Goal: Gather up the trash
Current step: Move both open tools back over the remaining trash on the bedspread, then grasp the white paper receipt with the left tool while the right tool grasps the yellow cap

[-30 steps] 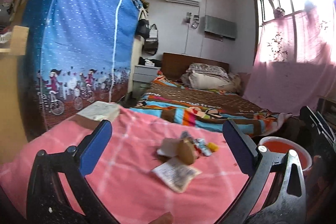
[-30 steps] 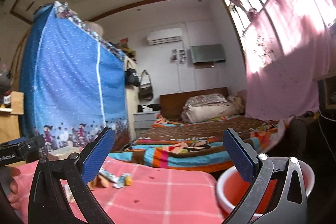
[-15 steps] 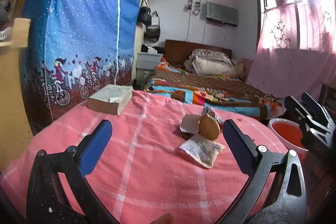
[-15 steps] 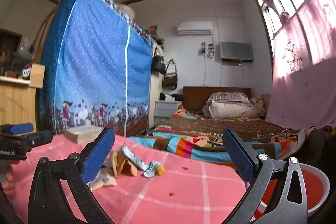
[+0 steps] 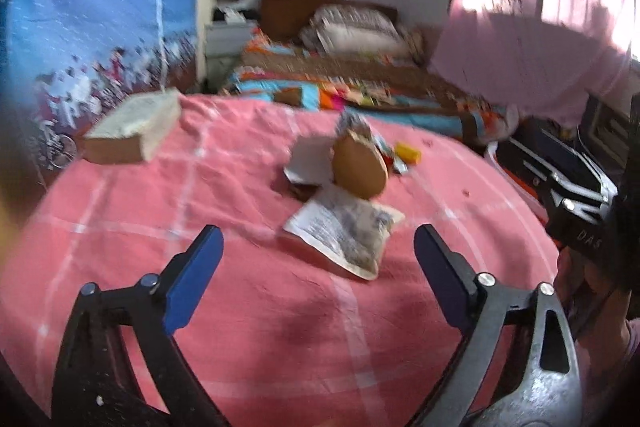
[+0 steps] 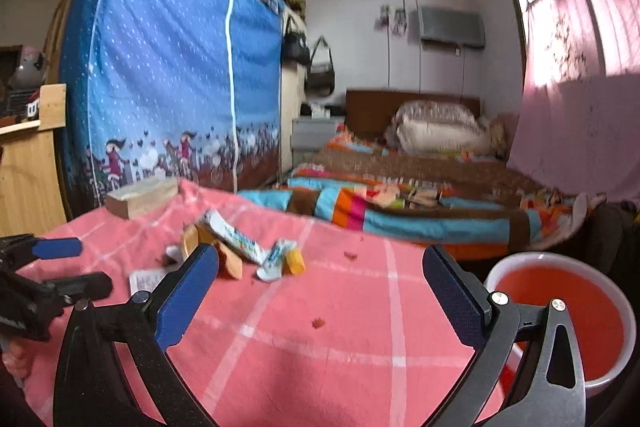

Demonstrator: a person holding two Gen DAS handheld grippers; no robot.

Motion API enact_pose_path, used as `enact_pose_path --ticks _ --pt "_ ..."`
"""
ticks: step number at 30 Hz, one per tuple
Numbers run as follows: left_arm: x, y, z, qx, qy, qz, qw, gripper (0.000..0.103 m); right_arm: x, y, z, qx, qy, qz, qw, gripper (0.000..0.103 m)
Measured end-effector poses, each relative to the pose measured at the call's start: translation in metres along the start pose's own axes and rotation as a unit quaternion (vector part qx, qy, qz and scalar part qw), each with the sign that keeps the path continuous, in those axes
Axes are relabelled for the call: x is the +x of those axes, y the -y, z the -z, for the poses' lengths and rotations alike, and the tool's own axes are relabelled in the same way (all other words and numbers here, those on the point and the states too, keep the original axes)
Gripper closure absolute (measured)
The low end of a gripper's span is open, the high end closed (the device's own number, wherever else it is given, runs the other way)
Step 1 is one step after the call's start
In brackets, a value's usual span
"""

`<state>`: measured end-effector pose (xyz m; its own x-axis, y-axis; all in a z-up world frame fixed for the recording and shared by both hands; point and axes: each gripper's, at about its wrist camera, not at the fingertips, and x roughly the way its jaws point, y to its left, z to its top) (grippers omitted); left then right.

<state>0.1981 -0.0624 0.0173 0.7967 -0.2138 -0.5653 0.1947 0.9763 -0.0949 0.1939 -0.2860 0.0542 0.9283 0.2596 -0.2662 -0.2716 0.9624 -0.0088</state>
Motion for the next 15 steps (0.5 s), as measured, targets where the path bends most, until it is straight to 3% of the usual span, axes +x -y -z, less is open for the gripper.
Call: enact_pose_path --ticks 5,10,15 --pt "0.025 0.007 -0.004 0.011 -0.059 0.029 0.9978 0.009 0.014 0.005 0.003 0.012 -0.042 -0.010 0.999 0.010" --pt "0.041 0.011 -0.009 0.022 -0.086 0.031 0.9956 0.013 0.030 0.006 0.006 0.018 -0.081 -0.020 0.996 0.021" --pt "0.045 0.010 -0.014 0.028 -0.087 0.034 0.9952 0.026 0.045 0.005 0.009 0.021 -0.119 -0.035 0.992 0.034"
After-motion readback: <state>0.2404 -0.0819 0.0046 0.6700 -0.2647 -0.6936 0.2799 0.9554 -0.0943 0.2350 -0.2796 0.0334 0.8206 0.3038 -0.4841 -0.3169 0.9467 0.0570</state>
